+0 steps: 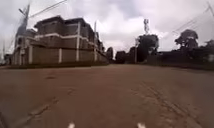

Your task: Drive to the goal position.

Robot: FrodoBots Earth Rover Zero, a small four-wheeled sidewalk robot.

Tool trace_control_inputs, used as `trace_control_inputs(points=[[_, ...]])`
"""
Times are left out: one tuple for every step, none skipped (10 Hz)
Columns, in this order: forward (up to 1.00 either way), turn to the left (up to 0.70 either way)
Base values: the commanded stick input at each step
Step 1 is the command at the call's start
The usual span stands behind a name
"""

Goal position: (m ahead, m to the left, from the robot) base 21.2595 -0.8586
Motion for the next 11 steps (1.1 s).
trace_control_inputs(points=[[0.7, -0.35], [0.7, -0.35], [0.7, -0.35], [0.7, -0.35], [0.7, -0.35], [0.7, -0.35], [0.7, -0.35], [0.7, -0.35], [0.7, -0.35], [0.7, -0.35], [0.7, -0.35]])
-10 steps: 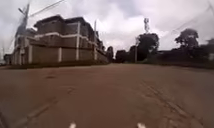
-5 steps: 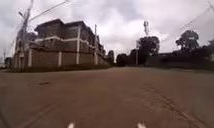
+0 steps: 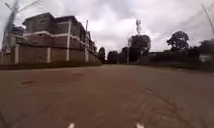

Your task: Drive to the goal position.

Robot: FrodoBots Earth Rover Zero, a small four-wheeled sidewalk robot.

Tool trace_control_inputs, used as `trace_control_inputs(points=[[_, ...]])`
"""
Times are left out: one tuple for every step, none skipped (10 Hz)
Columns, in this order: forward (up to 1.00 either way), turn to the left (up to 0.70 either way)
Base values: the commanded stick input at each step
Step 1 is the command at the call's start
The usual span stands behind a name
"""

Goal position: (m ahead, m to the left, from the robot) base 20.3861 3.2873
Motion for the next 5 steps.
trace_control_inputs(points=[[0.7, -0.35], [0.7, -0.35], [0.7, -0.25], [0.7, -0.08], [0.7, 0.0]])
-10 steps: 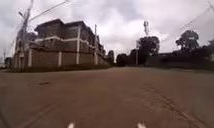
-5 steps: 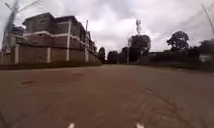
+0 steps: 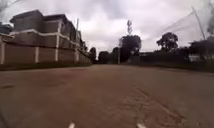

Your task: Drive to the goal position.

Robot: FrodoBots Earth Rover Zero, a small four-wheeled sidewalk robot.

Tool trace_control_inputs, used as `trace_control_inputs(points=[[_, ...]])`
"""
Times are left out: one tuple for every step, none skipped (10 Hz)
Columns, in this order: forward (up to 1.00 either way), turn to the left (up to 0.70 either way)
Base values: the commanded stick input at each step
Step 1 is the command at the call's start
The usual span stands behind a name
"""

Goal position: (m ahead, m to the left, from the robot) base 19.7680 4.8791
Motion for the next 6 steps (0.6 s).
trace_control_inputs(points=[[0.7, 0.0], [0.7, 0.0], [0.7, 0.0], [0.7, 0.0], [0.7, 0.0], [0.7, 0.0]])
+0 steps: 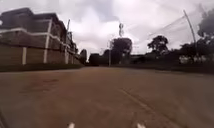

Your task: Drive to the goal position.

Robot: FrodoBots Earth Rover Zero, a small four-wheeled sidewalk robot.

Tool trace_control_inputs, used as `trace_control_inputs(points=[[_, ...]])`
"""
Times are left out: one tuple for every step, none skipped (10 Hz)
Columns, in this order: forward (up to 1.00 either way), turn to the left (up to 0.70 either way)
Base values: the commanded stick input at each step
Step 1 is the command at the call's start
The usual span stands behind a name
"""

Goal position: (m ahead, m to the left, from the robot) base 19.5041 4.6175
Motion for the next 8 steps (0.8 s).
trace_control_inputs(points=[[0.7, 0.0], [0.7, 0.0], [0.7, 0.0], [0.7, 0.0], [0.7, 0.35], [0.7, 0.35], [0.7, 0.35], [0.7, 0.35]])
